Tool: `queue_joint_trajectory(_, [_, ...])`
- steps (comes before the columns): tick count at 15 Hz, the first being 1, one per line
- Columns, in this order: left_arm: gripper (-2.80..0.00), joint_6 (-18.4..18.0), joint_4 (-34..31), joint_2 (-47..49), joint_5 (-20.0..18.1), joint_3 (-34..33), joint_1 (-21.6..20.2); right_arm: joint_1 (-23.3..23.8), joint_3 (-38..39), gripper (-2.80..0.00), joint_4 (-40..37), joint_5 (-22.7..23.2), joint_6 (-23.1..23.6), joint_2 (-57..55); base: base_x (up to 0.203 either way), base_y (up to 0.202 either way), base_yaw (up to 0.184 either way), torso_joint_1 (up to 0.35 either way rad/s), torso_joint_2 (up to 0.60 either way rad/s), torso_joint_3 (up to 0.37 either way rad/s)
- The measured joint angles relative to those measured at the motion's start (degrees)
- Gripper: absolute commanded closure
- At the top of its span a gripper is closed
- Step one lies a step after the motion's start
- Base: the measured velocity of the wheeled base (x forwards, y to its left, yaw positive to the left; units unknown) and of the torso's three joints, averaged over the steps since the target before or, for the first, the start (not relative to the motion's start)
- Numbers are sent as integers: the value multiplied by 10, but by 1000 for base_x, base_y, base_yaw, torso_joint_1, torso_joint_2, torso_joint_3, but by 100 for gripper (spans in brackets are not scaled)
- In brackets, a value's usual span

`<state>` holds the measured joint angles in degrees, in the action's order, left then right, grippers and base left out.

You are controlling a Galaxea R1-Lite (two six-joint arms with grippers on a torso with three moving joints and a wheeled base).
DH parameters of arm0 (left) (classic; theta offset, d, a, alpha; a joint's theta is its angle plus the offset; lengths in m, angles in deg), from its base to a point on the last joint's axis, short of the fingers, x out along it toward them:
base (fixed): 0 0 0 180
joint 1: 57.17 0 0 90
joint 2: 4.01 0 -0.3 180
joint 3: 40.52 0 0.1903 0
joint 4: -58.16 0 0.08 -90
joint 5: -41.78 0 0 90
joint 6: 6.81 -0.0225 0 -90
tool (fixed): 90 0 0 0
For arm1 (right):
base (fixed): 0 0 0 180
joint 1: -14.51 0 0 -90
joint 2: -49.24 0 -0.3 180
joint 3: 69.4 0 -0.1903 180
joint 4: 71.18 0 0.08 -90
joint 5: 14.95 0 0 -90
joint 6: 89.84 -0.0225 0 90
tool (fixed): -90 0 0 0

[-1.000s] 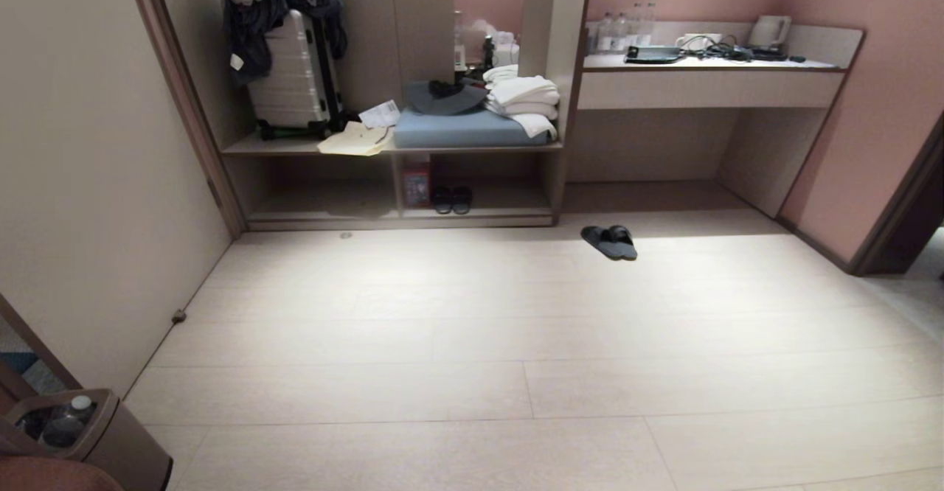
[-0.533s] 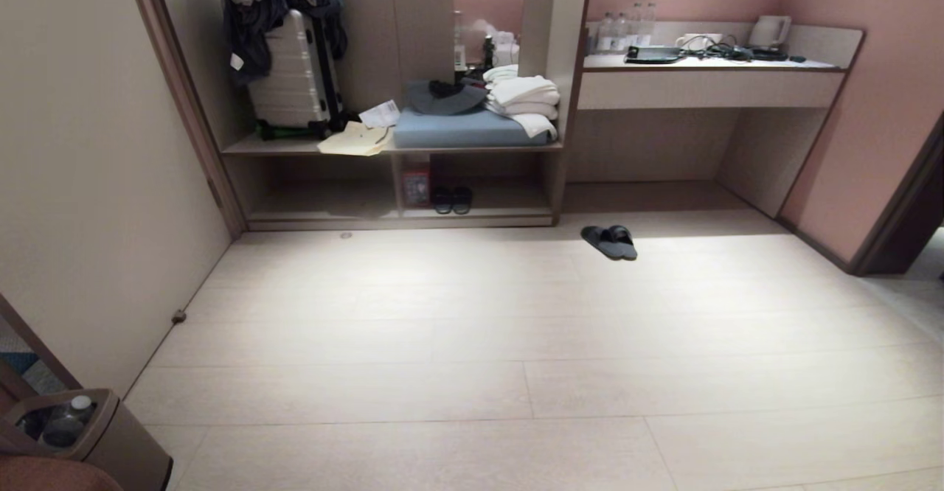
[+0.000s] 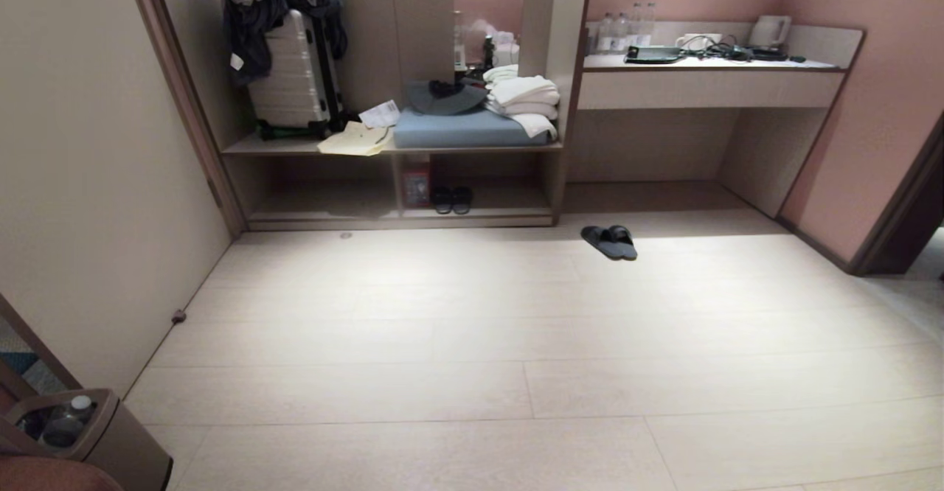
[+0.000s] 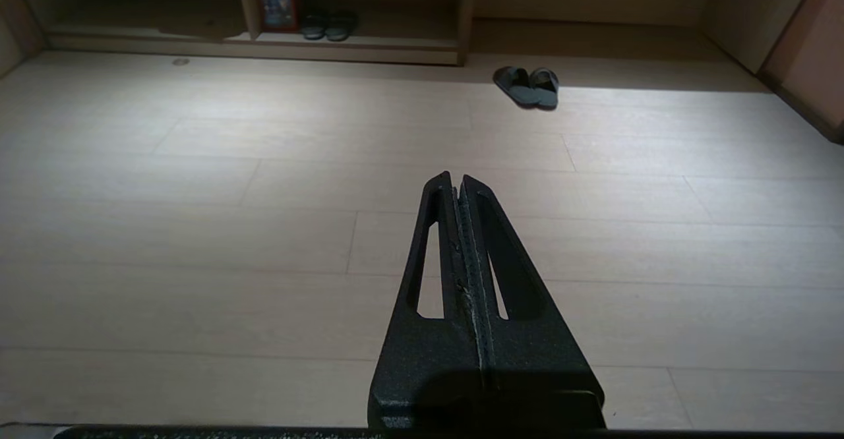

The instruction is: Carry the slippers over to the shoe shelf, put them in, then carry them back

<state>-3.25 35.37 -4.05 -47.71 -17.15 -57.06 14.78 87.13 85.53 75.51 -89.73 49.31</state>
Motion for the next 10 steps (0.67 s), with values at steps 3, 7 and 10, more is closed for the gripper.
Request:
queue_joint_trajectory(3, [0,0,0,0,0,0,0,0,0,0,0,-5,-3,0,0,0,0,0,0,0])
queue_joint_trajectory(7, [0,1,0,0,0,0,0,0,0,0,0,-5,-3,0,0,0,0,0,0,0])
queue_joint_trajectory(10, [0,1,0,0,0,0,0,0,0,0,0,-5,-3,0,0,0,0,0,0,0])
